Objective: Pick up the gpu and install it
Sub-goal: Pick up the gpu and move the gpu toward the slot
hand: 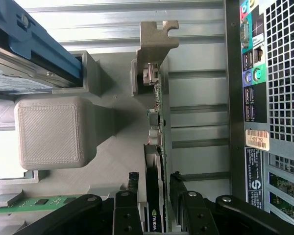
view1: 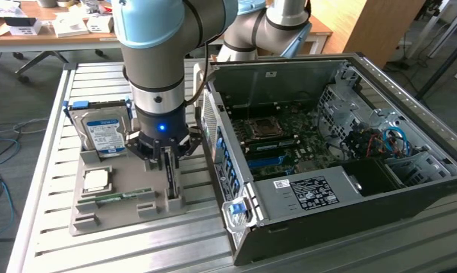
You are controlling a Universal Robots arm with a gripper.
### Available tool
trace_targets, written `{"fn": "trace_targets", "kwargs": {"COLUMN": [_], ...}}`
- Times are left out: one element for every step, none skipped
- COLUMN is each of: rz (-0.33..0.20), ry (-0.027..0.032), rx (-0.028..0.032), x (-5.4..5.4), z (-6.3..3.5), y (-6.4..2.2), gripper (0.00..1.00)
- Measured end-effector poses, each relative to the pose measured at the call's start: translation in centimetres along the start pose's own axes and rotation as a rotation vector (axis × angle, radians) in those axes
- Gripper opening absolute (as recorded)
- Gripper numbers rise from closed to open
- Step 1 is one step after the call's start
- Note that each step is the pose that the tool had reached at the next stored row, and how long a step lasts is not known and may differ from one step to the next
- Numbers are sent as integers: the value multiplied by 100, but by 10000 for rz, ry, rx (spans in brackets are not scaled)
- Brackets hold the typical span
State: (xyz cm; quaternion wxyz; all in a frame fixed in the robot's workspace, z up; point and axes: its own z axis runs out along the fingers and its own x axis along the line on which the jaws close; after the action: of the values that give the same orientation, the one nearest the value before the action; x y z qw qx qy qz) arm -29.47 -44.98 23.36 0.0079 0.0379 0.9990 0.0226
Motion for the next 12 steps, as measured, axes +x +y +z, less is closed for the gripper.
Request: {"fn": "trace_targets", "kwargs": {"rz": [-1, 0, 0, 0, 0, 0, 0, 0, -1, 0, 0, 0], "ry": [0, 0, 0, 0, 0, 1, 0, 2, 2, 1, 0, 0], "rx": [0, 1, 0, 0, 0, 0, 0, 0, 1, 1, 1, 1], "x": [0, 0, 0, 0, 0, 0, 0, 0, 0, 0, 0, 0], "z": [0, 0, 0, 0, 0, 0, 0, 0, 0, 0, 0, 0], "y": [0, 0, 0, 0, 0, 0, 0, 0, 0, 0, 0, 0], "gripper": [39, 39, 39, 39, 39, 39, 38, 31, 31, 26, 26, 26]}}
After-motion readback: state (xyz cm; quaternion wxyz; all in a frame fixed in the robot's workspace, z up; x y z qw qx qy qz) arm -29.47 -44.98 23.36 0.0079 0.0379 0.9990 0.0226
